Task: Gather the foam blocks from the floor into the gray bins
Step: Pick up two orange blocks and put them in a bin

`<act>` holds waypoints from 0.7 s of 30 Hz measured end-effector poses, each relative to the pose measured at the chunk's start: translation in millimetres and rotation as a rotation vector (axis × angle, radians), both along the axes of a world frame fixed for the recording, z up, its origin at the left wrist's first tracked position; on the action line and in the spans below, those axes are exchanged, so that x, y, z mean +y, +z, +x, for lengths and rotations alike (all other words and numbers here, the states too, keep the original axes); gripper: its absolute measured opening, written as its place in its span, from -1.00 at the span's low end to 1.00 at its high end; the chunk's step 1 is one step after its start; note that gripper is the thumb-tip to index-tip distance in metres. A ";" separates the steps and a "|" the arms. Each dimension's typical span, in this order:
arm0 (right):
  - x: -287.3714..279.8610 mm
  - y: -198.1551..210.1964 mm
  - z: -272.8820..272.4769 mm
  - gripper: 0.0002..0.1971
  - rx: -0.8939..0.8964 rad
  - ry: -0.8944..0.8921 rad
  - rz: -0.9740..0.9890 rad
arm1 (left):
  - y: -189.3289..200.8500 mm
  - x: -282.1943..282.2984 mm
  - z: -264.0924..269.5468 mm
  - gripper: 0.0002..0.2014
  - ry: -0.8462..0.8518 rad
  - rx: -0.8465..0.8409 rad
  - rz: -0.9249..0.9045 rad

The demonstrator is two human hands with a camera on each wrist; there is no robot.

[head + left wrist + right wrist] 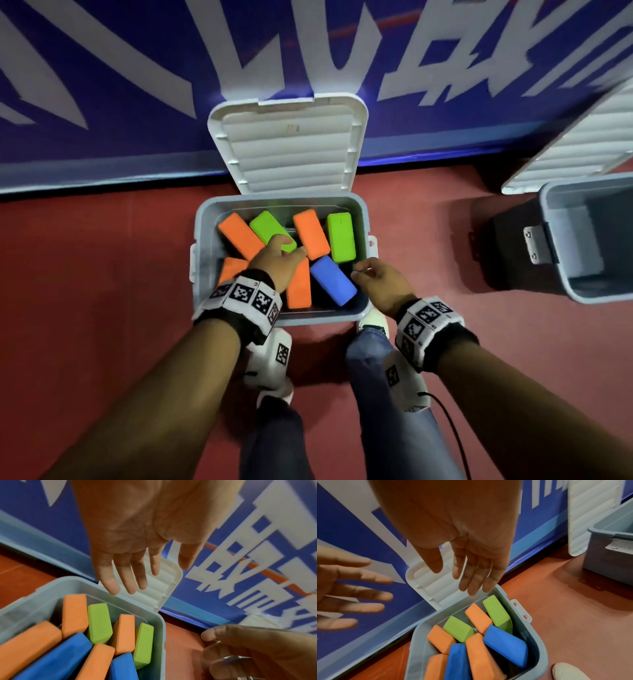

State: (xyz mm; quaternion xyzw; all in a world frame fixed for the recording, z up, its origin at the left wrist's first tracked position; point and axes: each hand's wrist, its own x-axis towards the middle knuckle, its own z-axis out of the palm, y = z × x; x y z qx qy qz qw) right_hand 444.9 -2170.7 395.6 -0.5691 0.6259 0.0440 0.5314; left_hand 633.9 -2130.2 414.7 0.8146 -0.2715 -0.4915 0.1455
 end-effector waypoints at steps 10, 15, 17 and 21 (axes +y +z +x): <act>145.0 73.9 -27.1 -0.88 0.006 -0.274 -0.035 | 75.5 92.5 -10.2 -0.64 -0.373 0.036 -0.024; 194.7 121.2 -95.0 -0.97 0.015 -0.423 -0.081 | 110.2 101.3 -89.3 -0.63 -0.571 0.037 -0.062; 214.8 136.3 -130.8 -0.93 0.027 -0.505 -0.098 | 125.9 106.8 -134.8 -0.64 -0.654 0.054 -0.102; 268.3 151.4 -207.6 -0.84 0.061 -0.608 -0.103 | 143.1 131.5 -233.2 -0.65 -0.855 0.081 -0.135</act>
